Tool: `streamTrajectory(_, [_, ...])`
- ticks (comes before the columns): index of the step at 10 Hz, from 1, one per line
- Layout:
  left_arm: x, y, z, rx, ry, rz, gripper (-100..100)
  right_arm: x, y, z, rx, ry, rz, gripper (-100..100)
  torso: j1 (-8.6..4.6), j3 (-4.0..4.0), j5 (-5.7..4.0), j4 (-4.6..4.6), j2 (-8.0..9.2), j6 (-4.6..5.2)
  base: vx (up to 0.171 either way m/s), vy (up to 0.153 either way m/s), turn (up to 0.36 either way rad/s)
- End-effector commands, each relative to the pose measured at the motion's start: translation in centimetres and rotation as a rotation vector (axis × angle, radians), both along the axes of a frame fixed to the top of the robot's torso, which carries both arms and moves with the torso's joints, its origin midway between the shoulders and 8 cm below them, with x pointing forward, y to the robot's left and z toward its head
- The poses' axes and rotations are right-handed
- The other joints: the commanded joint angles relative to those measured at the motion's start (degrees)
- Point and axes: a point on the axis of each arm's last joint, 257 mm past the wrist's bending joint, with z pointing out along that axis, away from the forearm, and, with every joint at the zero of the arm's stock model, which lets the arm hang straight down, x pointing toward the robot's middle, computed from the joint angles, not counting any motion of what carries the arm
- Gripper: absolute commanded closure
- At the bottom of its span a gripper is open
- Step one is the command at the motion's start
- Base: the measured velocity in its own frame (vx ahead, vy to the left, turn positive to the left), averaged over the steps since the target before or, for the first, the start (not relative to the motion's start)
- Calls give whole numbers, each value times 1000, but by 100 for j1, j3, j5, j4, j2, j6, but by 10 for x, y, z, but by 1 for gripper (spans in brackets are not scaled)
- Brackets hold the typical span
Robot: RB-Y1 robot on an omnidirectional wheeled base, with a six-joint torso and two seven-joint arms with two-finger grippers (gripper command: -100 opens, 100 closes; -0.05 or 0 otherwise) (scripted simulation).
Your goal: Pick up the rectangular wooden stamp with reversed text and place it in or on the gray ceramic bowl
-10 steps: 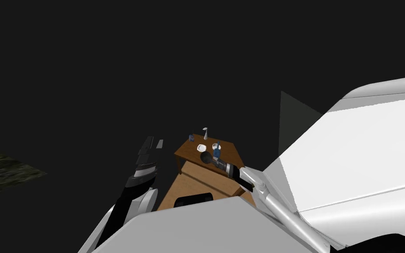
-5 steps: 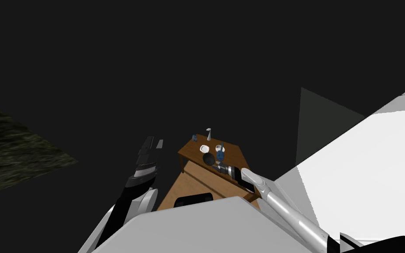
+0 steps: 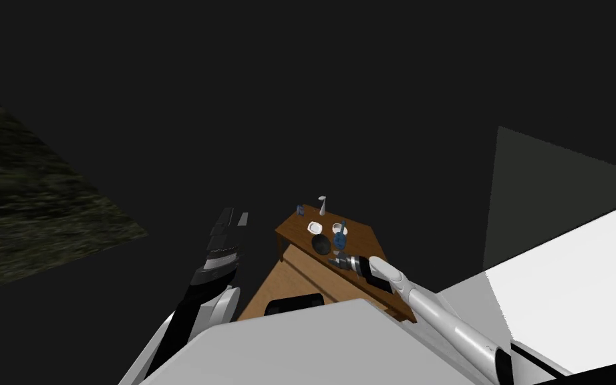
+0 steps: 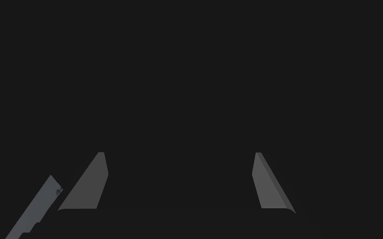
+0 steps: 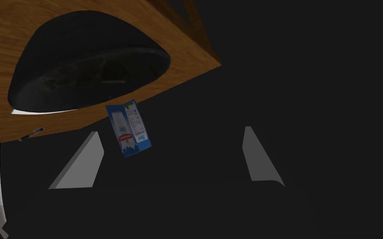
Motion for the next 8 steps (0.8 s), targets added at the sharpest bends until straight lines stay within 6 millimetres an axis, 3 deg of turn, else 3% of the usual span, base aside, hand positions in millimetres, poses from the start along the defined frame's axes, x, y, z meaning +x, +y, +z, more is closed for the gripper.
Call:
streamTrajectory(1, [0, 0, 0, 0, 0, 0, 0, 2, -9, -6, -20, 10, -2, -100, 0, 0, 0, 0, 0, 0, 6, -9, -27])
streamTrajectory(2, [0, 0, 0, 0, 0, 0, 0, -6, -29, -24, -93, 43, 13, -100, 4, 1, 0, 1, 3, 0, 6, -6, 192])
streamTrajectory(3, [0, 0, 0, 0, 0, 0, 0, -7, -31, -26, -99, 45, 12, -100, 5, 1, 1, 1, 2, -5, 8, -15, 130])
streamTrajectory(4, [0, 0, 0, 0, 0, 0, 0, -16, -53, -43, -166, 82, 21, -100, 4, 1, 1, 1, 2, -1, 10, -20, 226])
streamTrajectory(5, [0, 0, 0, 0, 0, 0, 0, -17, -54, -44, -175, 81, 27, -100, 1, 0, 0, 0, 0, -5, 10, -24, 107])
streamTrajectory(6, [0, 0, 0, 0, 0, 0, 0, -28, -76, -59, -241, 119, 36, -100, 0, 1, 0, 0, 1, 1, 7, -17, 151])
streamTrajectory(7, [0, 0, 0, 0, 0, 0, 0, -28, -77, -60, -248, 118, 41, -100, 1, 1, 0, 1, 2, -2, 4, -17, 110])
streamTrajectory(8, [0, 0, 0, 0, 0, 0, 0, -40, -99, -74, -311, 156, 50, -100, 3, 2, 0, 1, 3, 0, 2, -18, 191])
